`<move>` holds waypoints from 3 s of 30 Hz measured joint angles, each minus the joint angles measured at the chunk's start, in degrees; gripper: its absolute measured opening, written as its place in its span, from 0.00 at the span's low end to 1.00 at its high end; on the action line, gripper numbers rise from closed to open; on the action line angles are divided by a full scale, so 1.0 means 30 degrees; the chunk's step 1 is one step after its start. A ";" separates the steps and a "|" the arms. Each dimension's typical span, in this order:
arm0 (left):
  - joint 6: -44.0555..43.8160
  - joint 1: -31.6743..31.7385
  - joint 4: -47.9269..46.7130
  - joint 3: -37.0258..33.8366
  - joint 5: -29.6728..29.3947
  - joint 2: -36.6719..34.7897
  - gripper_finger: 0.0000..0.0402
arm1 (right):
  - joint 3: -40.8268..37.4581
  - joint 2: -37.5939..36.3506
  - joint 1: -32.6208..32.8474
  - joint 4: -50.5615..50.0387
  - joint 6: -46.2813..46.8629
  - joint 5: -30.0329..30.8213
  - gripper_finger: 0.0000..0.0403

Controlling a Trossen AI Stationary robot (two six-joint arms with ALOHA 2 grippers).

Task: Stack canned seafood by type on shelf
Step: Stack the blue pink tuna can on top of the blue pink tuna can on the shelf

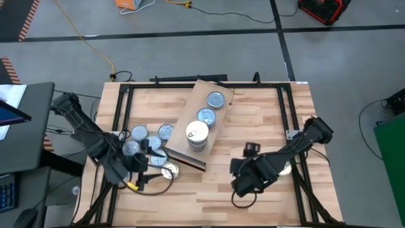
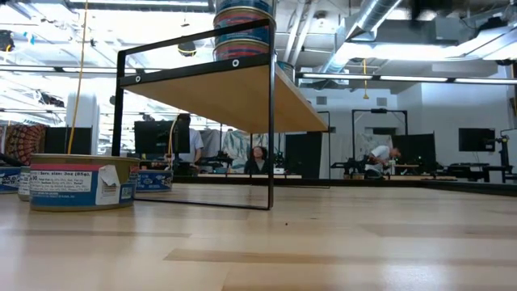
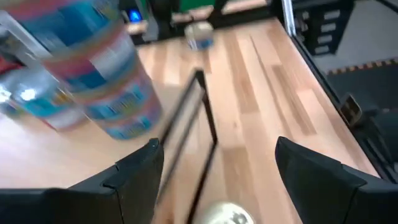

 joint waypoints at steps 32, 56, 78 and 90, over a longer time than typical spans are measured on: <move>-0.1540 -0.0328 -0.0775 -0.0005 -0.0486 0.1485 0.73 | -1.5742 -0.5363 -0.1158 0.4863 0.6444 -1.0341 0.72; -0.1503 -0.0328 -0.0752 -0.0005 -0.0370 0.1485 0.73 | -1.2386 -0.3576 -0.2052 0.8706 0.0707 -0.2186 0.72; -0.2691 -0.0262 -0.0768 -0.0005 -0.0315 0.1485 0.73 | -1.6598 -0.7217 -0.2123 0.8648 0.9829 -0.3125 0.72; -0.2835 -0.0262 -0.0921 -0.0005 -0.0354 0.1485 0.73 | -1.8129 -0.7227 -0.1147 1.0775 1.1258 -0.3767 0.72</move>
